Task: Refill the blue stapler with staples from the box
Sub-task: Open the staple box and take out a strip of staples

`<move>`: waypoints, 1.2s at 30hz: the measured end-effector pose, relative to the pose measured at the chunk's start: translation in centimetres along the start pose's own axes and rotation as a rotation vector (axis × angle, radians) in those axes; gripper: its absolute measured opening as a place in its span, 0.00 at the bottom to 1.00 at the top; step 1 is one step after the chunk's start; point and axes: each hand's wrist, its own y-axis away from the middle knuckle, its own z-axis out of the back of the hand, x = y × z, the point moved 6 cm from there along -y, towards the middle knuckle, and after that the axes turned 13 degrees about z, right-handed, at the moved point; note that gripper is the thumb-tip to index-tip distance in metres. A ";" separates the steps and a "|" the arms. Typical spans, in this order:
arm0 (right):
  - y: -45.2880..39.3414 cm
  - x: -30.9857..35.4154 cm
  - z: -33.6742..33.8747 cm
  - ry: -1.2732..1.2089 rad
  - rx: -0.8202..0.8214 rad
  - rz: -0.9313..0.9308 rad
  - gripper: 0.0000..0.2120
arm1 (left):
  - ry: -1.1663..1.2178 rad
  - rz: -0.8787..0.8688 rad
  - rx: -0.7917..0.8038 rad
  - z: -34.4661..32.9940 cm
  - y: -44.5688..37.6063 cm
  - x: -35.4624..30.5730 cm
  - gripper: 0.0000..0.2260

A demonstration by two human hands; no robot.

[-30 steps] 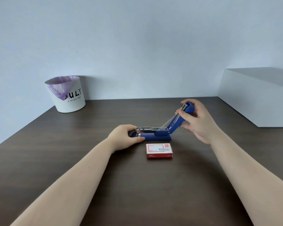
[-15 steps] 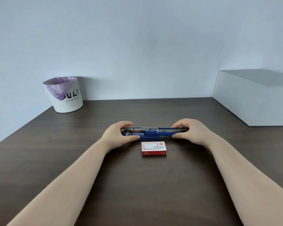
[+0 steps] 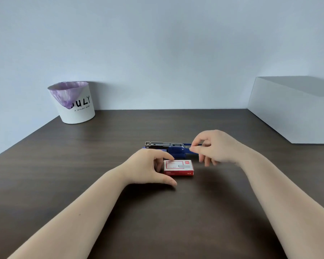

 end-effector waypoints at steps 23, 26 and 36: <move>0.1 1.8 -3.1 -0.058 0.211 0.108 0.18 | 0.362 0.100 -0.008 1.7 -0.7 2.3 0.15; 0.0 2.1 -3.0 -0.023 0.211 0.114 0.18 | 0.319 0.083 0.011 1.9 -0.6 2.2 0.15; -0.1 0.7 -2.6 0.121 0.241 0.058 0.19 | 0.296 0.035 -0.086 4.3 0.1 2.6 0.15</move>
